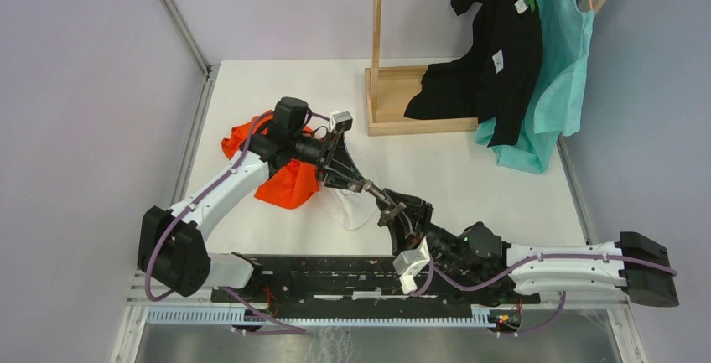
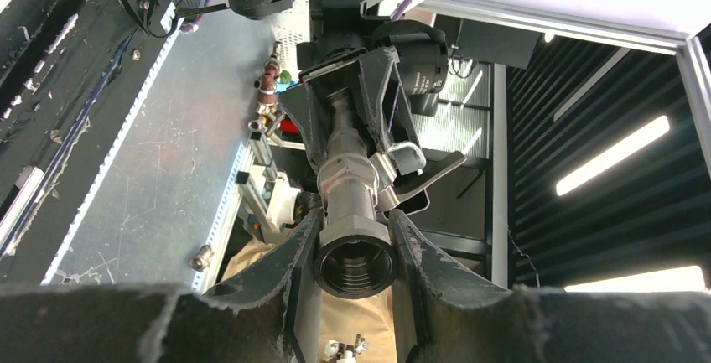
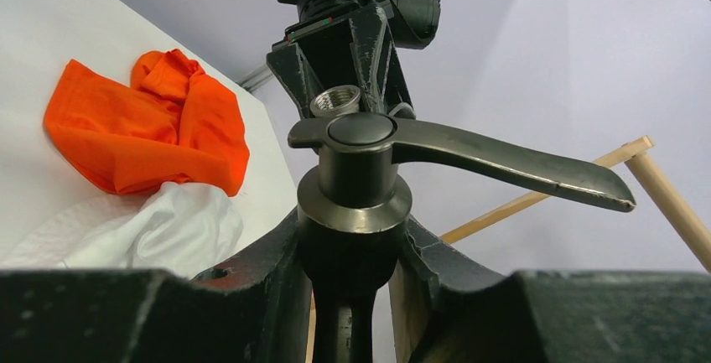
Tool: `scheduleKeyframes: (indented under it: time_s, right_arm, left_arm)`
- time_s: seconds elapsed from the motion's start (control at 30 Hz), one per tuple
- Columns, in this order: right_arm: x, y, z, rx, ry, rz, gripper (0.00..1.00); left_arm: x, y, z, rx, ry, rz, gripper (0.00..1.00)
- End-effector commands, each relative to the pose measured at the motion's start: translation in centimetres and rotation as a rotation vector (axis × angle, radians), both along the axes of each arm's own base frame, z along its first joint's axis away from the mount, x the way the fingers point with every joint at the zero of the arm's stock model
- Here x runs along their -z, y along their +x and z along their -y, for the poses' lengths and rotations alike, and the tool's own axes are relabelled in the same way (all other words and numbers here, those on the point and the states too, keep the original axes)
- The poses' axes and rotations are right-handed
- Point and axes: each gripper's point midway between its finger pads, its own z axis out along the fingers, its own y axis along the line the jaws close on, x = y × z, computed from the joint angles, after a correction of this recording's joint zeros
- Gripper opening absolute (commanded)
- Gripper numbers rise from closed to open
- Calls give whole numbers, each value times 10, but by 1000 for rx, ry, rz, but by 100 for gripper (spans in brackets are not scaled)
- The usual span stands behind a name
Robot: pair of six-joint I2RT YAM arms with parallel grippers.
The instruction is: Install the water faucets
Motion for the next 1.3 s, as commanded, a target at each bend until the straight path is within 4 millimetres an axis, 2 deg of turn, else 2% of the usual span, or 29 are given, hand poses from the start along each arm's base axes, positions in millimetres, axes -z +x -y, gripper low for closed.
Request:
scheduleKeyframes:
  time_s: [0.0, 0.33, 1.27]
  right_arm:
    - [-22, -2, 9, -21, 148, -41, 1]
    - [-19, 0, 11, -35, 208, -101, 1]
    - [-23, 15, 4, -123, 438, -470, 1]
  left_arm:
    - [-27, -15, -5, 84, -102, 122, 3]
    - [-28, -19, -6, 99, -118, 149, 3]
    - [-20, -26, -6, 80, -125, 268, 3]
